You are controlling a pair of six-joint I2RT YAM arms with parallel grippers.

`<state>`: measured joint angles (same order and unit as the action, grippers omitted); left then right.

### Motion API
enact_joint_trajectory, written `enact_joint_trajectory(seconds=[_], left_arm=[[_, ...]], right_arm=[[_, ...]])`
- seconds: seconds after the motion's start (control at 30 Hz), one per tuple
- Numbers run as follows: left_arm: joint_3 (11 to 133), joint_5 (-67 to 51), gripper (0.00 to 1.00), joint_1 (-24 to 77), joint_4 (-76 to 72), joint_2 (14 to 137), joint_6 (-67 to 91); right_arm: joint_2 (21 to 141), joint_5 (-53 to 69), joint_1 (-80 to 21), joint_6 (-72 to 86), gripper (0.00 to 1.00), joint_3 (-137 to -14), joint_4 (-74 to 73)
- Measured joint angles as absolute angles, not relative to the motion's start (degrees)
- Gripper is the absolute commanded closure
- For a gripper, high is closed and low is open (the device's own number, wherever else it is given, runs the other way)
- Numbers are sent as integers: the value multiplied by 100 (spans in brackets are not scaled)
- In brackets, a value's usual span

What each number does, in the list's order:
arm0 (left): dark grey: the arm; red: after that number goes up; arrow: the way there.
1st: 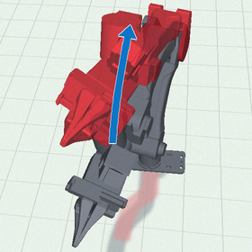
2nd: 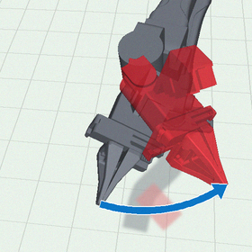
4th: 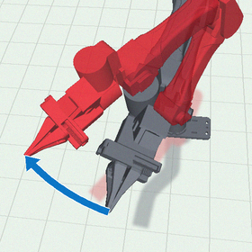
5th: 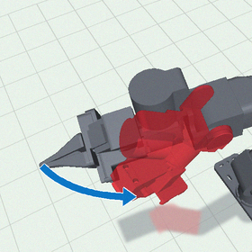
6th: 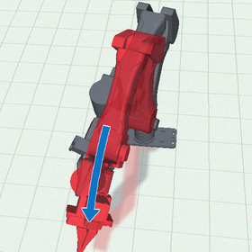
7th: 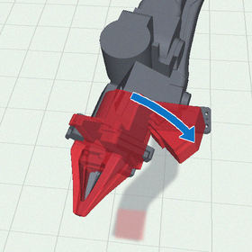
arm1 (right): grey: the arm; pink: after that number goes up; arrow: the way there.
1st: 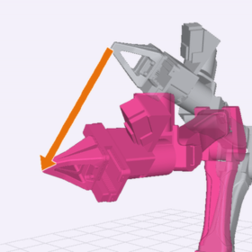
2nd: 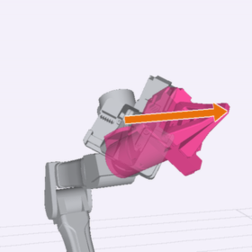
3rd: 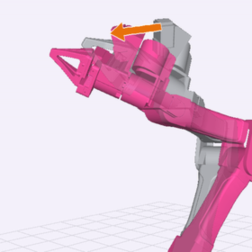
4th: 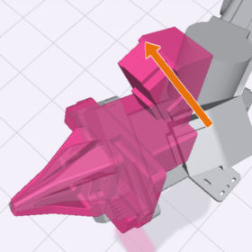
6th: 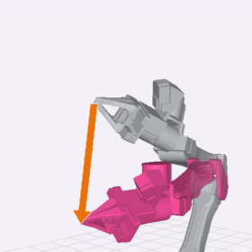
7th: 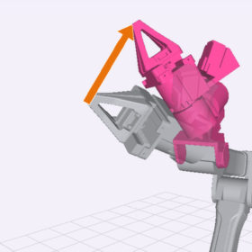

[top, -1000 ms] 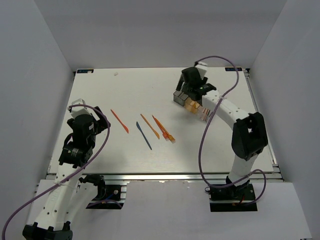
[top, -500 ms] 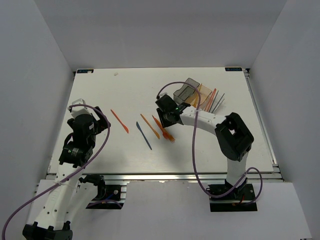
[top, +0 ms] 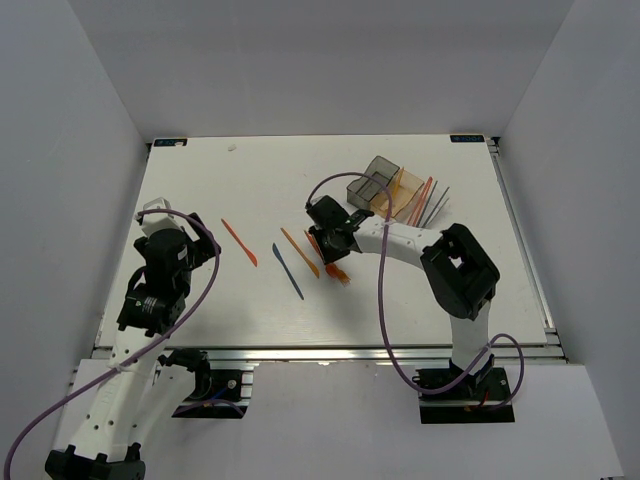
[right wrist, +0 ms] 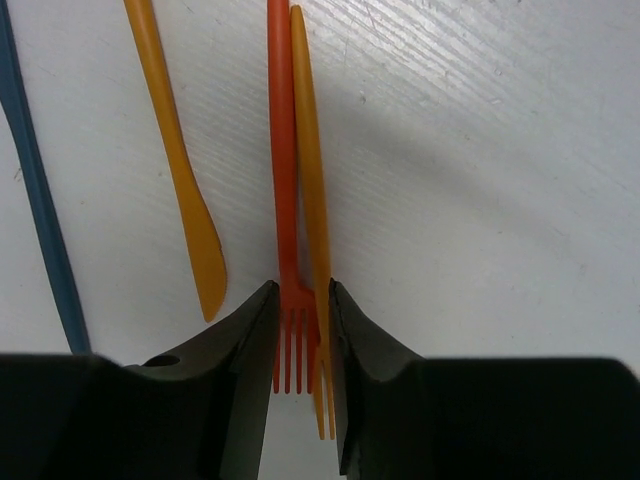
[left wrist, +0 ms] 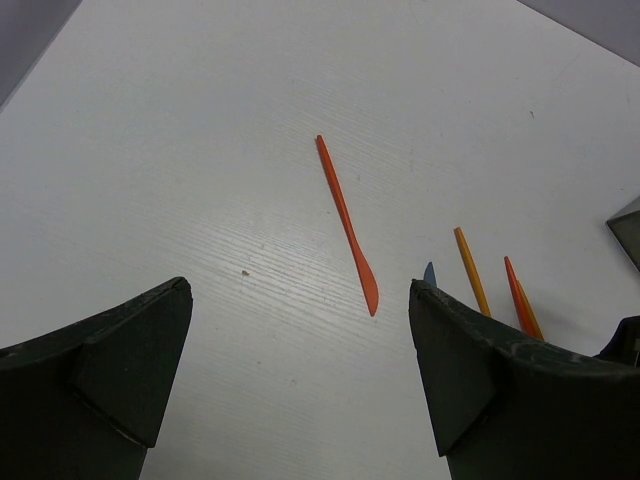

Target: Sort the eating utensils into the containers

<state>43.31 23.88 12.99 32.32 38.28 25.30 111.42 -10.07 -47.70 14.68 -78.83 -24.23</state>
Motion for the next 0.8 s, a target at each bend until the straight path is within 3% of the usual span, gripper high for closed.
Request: enact_joint_trajectory(seconds=[0.63,0.8], left_arm=[[4331,2377,2,1299,3232,3824,2530],[4331,2377,2,1299,3232,3824,2528]], right_arm=[[11220,-1039,-4716,1452,77,-7625,-2392],[11244,-1033,-4694,1452,90,-7644,-2353]])
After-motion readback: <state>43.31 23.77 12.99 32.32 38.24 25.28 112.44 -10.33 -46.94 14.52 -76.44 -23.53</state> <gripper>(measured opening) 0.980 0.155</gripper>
